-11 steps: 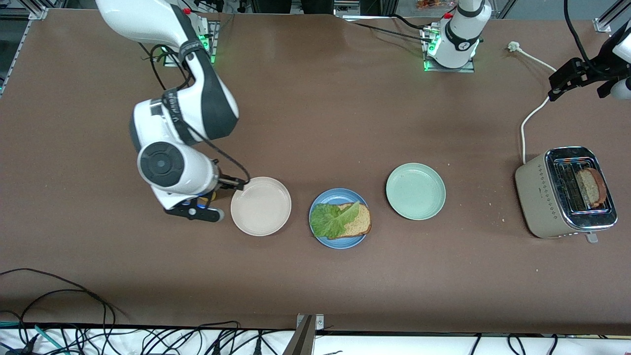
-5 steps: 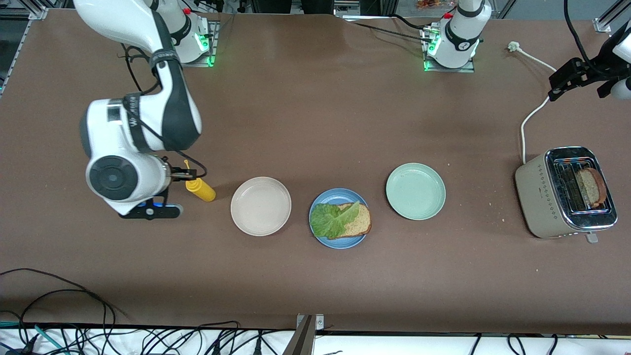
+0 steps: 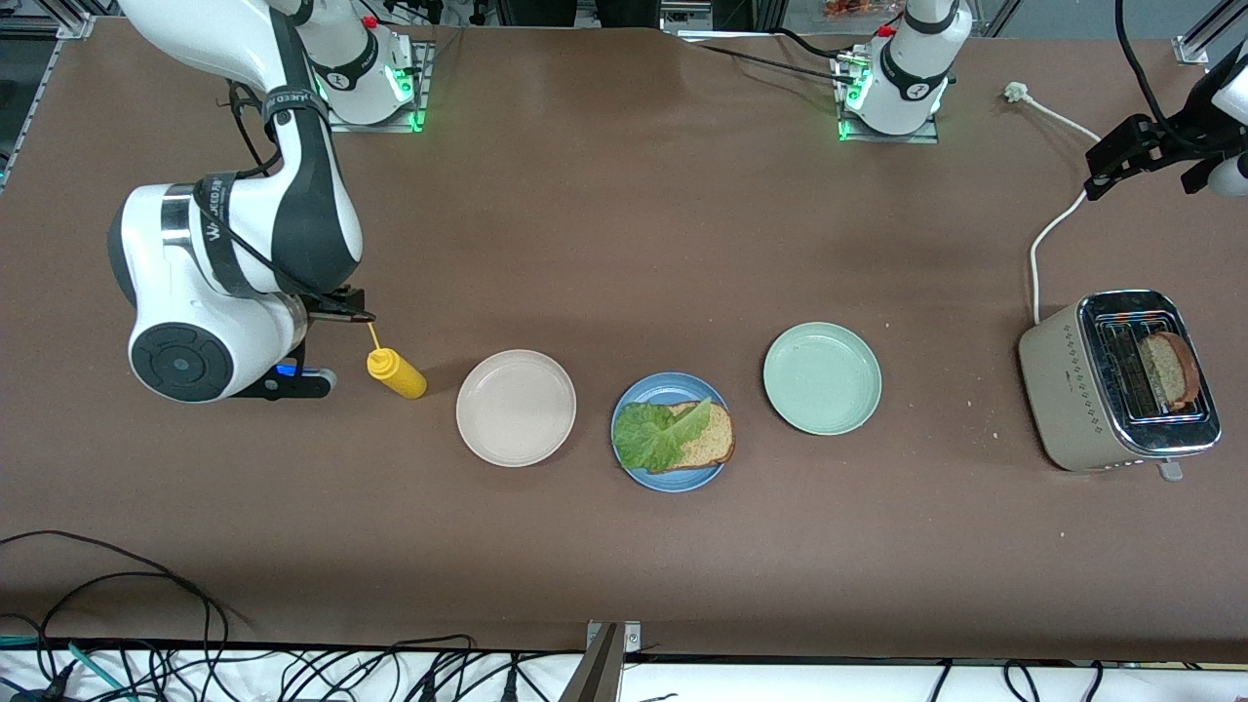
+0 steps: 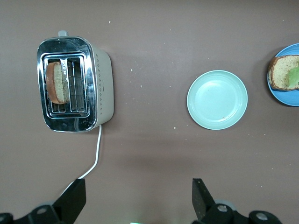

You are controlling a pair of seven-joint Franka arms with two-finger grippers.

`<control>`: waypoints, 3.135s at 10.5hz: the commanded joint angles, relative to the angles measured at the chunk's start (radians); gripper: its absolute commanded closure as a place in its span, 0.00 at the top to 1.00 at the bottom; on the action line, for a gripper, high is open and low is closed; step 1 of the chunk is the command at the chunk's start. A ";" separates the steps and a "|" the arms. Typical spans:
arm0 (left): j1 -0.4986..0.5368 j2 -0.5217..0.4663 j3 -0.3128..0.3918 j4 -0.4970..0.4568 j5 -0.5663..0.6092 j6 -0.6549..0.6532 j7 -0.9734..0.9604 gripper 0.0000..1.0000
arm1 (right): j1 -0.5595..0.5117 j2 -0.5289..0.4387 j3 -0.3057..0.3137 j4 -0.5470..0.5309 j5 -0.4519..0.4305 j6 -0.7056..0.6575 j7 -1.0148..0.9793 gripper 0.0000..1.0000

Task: Make sandwich in blue plate with both arms
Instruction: 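Move the right gripper over to the yellow squeeze bottle, then lower the right gripper around the yellow bottle and close it, then lift the yellow bottle upright with the right gripper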

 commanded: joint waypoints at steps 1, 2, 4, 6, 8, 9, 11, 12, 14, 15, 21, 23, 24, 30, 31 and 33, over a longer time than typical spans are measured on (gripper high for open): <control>0.006 0.006 -0.004 0.018 0.012 -0.008 0.013 1.00 | -0.038 0.032 0.006 -0.009 0.059 -0.100 -0.018 1.00; 0.006 0.006 -0.004 0.018 0.012 -0.008 0.013 1.00 | -0.047 0.040 0.004 -0.002 0.085 -0.077 -0.015 1.00; 0.006 0.006 -0.004 0.018 0.012 -0.008 0.013 1.00 | -0.037 0.033 0.009 0.003 0.084 0.008 -0.025 1.00; 0.006 0.006 -0.004 0.018 0.012 -0.008 0.013 1.00 | 0.024 -0.038 0.004 -0.093 0.002 0.169 -0.046 1.00; 0.006 0.006 -0.005 0.018 0.012 -0.008 0.013 1.00 | 0.011 -0.204 0.047 -0.371 -0.023 0.449 -0.049 1.00; 0.006 0.006 -0.004 0.018 0.012 -0.008 0.013 1.00 | -0.003 -0.260 0.088 -0.450 -0.025 0.539 -0.049 1.00; 0.007 0.006 -0.004 0.018 0.012 -0.008 0.013 1.00 | -0.050 -0.395 0.179 -0.629 -0.037 0.700 -0.054 1.00; 0.007 0.006 -0.004 0.018 0.012 -0.008 0.013 1.00 | -0.072 -0.480 0.210 -0.753 -0.042 0.767 -0.089 1.00; 0.007 0.006 -0.004 0.018 0.012 -0.008 0.013 1.00 | -0.089 -0.578 0.212 -0.929 -0.054 0.835 -0.139 1.00; 0.007 0.006 -0.004 0.018 0.012 -0.008 0.013 1.00 | -0.121 -0.579 0.209 -0.992 -0.042 0.801 -0.155 1.00; 0.009 0.006 -0.005 0.018 0.012 -0.008 0.013 1.00 | -0.130 -0.623 0.210 -1.028 -0.069 0.901 -0.293 1.00; 0.009 0.006 -0.004 0.018 0.012 -0.008 0.013 1.00 | -0.156 -0.614 0.208 -1.060 -0.068 0.961 -0.354 1.00; 0.010 0.006 -0.004 0.018 0.012 -0.008 0.013 1.00 | -0.171 -0.600 0.208 -1.075 -0.068 1.024 -0.427 1.00; 0.010 0.006 -0.004 0.018 0.010 -0.008 0.013 1.00 | -0.273 -0.427 0.208 -1.058 0.169 1.249 -1.040 1.00; 0.010 0.006 -0.004 0.018 0.010 -0.008 0.013 1.00 | -0.291 -0.386 0.208 -1.042 0.278 1.273 -1.181 1.00; 0.010 0.006 -0.005 0.018 0.010 -0.008 0.013 1.00 | -0.319 -0.317 0.210 -1.006 0.511 1.274 -1.416 1.00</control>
